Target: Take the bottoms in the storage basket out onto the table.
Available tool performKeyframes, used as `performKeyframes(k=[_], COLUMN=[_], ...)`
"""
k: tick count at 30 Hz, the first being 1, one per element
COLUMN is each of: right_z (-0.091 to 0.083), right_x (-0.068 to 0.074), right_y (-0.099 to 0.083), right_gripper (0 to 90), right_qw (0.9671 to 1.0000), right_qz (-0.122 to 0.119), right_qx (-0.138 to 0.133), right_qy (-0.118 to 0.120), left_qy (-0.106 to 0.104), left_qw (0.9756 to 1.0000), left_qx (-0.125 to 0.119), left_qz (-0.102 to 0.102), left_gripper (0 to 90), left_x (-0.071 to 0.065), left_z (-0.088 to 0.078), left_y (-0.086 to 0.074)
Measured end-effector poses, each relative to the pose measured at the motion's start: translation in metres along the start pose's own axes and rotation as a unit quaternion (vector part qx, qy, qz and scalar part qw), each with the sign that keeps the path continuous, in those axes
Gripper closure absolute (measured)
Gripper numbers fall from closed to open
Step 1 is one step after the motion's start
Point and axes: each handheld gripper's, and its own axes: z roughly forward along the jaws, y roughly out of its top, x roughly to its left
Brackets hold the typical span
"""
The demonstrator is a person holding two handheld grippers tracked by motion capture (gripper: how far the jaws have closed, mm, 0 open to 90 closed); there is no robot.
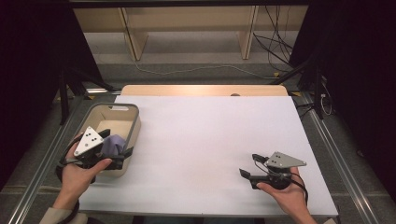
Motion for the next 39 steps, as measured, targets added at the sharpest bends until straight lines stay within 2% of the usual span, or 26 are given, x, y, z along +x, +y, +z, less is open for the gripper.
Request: performKeyframes(k=[2,4,10,16,18,20,23,25,27,29,35,39], right_z=[0.000,0.001,0.001,0.001,0.001,0.001,0.001,0.001,0.001,0.001,0.001,0.001], right_x=[0.000,0.000,0.000,0.000,0.000,0.000,0.000,0.001,0.001,0.001,0.001,0.001], right_y=[0.000,0.000,0.000,-0.001,0.000,0.000,0.000,0.000,0.000,0.000,0.000,0.000], right_gripper=[25.4,25.4,25.4,25.4,25.4,25.4,25.4,25.4,25.4,25.4,25.4,25.4], right_qw=[1.0000,1.0000,1.0000,1.0000,1.0000,1.0000,1.0000,1.0000,1.0000,1.0000,1.0000,1.0000], right_qz=[0.000,0.001,0.000,0.002,0.001,0.002,0.000,0.000,-0.001,-0.002,-0.002,-0.001], right_qx=[0.000,0.000,0.001,0.002,0.003,0.002,0.003,0.003,0.003,0.004,0.003,0.002], right_qy=[0.000,0.000,0.001,0.000,-0.001,0.000,-0.002,-0.002,-0.001,-0.001,-0.001,-0.002], left_qy=[0.023,0.045,0.049,0.049,0.045,0.038,0.036,0.036,0.042,0.038,0.039,0.042], left_qw=[0.9993,0.9973,0.9929,0.9919,0.9923,0.9933,0.9950,0.9950,0.9939,0.9927,0.9915,0.9915], left_qx=[0.023,0.041,0.095,0.099,0.096,0.089,0.081,0.080,0.089,0.095,0.099,0.098], left_qz=[-0.020,-0.041,-0.052,-0.063,-0.064,-0.063,-0.046,-0.046,-0.050,-0.063,-0.075,-0.075], left_gripper=[0.0,0.0,0.0,0.0,3.2,7.9,18.1,21.2,31.1,41.7,63.1,71.6], left_x=[0.009,0.016,0.028,0.034,0.036,0.036,0.036,0.036,0.037,0.039,0.042,0.043], left_z=[0.003,0.007,0.020,0.025,0.026,0.027,0.028,0.028,0.028,0.029,0.029,0.028], left_y=[-0.005,-0.012,-0.026,-0.030,-0.031,-0.030,-0.029,-0.029,-0.030,-0.032,-0.032,-0.033])
